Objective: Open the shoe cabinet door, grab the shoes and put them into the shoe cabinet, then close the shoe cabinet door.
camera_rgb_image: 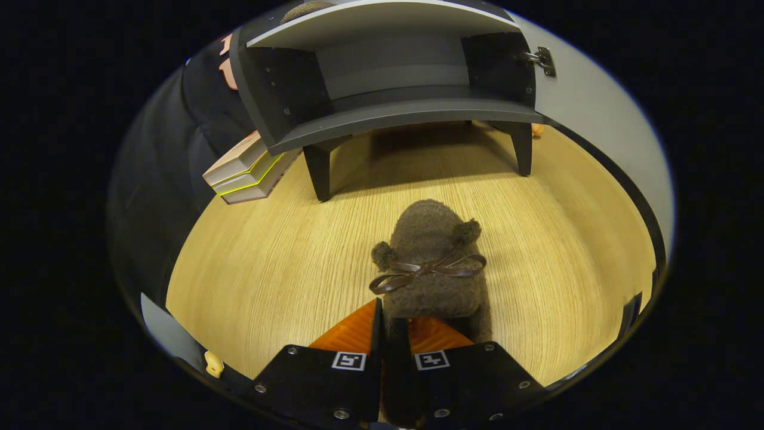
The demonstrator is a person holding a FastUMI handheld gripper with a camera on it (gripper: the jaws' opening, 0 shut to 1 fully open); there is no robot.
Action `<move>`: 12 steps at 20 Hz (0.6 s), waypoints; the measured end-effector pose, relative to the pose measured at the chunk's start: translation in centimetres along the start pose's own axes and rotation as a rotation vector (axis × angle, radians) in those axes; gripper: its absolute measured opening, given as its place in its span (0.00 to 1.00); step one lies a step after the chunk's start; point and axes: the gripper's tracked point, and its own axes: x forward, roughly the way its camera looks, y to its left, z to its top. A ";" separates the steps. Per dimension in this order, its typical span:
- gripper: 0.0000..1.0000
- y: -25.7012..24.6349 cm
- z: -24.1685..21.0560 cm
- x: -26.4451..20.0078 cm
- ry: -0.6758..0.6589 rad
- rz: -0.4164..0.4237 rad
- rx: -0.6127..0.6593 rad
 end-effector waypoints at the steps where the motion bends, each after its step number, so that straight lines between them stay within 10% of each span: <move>1: 0.15 -0.2 0.3 0.0 -0.013 -0.008 0.006; 12: 0.07 -1.2 3.9 -5.9 -0.084 -0.009 0.027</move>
